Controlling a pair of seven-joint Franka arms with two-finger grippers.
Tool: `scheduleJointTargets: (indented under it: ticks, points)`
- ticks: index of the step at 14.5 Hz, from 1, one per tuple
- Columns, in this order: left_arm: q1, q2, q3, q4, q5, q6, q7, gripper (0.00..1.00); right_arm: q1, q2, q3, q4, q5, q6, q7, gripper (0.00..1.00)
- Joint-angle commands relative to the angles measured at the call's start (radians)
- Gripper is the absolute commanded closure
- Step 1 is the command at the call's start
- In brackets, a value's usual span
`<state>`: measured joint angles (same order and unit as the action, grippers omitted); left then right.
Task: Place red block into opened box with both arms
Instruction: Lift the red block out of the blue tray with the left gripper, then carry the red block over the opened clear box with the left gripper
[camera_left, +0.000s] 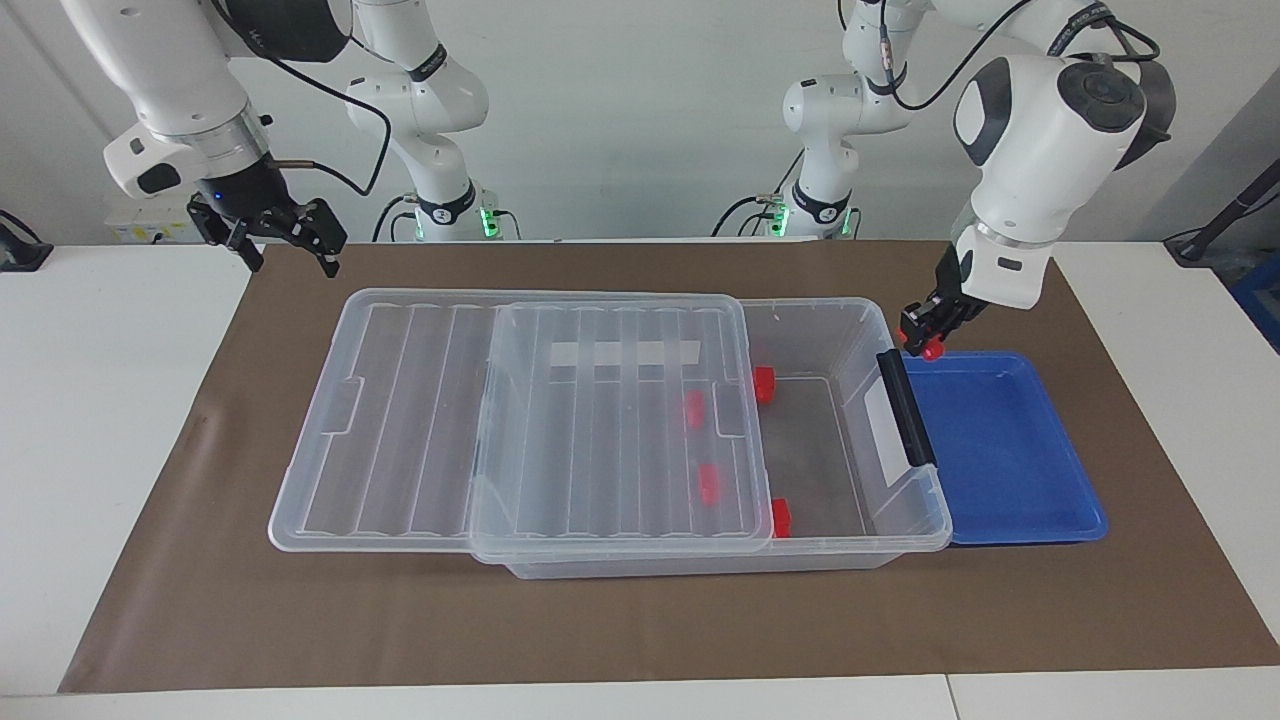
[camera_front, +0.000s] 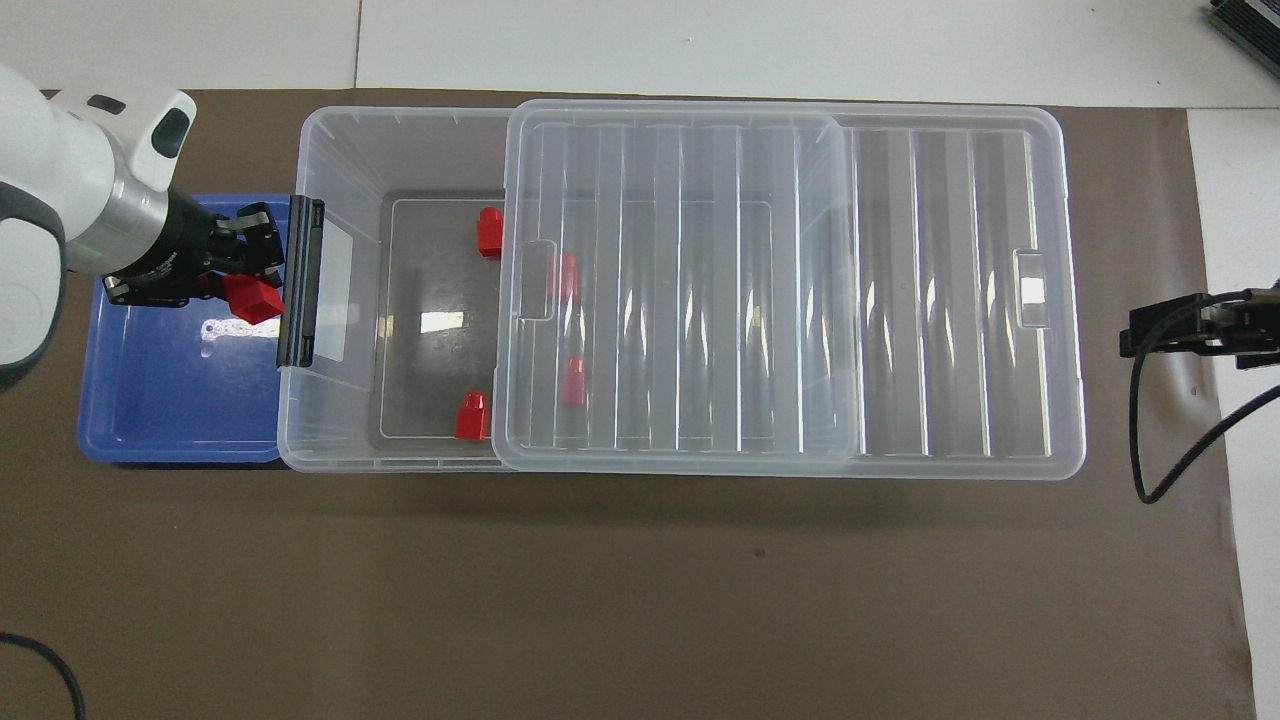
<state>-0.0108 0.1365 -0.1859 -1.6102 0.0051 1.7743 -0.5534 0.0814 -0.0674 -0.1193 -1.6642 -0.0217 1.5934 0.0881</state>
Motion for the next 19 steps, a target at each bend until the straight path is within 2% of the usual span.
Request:
scheduleJointTargets:
  ticks: [1,3,6,9,11,14,17,19]
  points:
    - [-0.008,-0.069,0.011,-0.161,-0.01,0.132,-0.016,0.84,-0.012,-0.006,0.006,-0.005,0.014,0.013,0.007,0.0]
    - [-0.05,-0.058,0.011,-0.174,-0.004,0.151,-0.061,0.84,-0.012,-0.006,0.006,-0.005,0.014,0.013,0.007,0.0]
    - [-0.112,-0.051,0.011,-0.24,0.048,0.256,-0.144,0.84,-0.012,-0.006,0.006,-0.005,0.014,0.013,0.007,0.0]
    - [-0.123,-0.049,0.011,-0.283,0.056,0.33,-0.163,0.84,-0.012,-0.006,0.006,-0.005,0.014,0.013,0.007,0.0]
    - [-0.132,-0.02,0.011,-0.298,0.056,0.387,-0.164,0.84,-0.012,-0.006,0.006,-0.005,0.014,0.013,0.007,0.0]
    - [-0.164,0.073,0.013,-0.3,0.064,0.494,-0.189,0.85,-0.012,-0.006,0.006,-0.005,0.014,0.013,0.007,0.0]
    - [-0.176,0.159,0.014,-0.298,0.169,0.562,-0.267,0.85,-0.012,-0.006,0.006,-0.005,0.014,0.013,0.007,0.0]
    - [-0.172,0.208,0.016,-0.301,0.182,0.62,-0.269,0.85,-0.012,-0.006,0.006,-0.005,0.014,0.013,0.007,0.0]
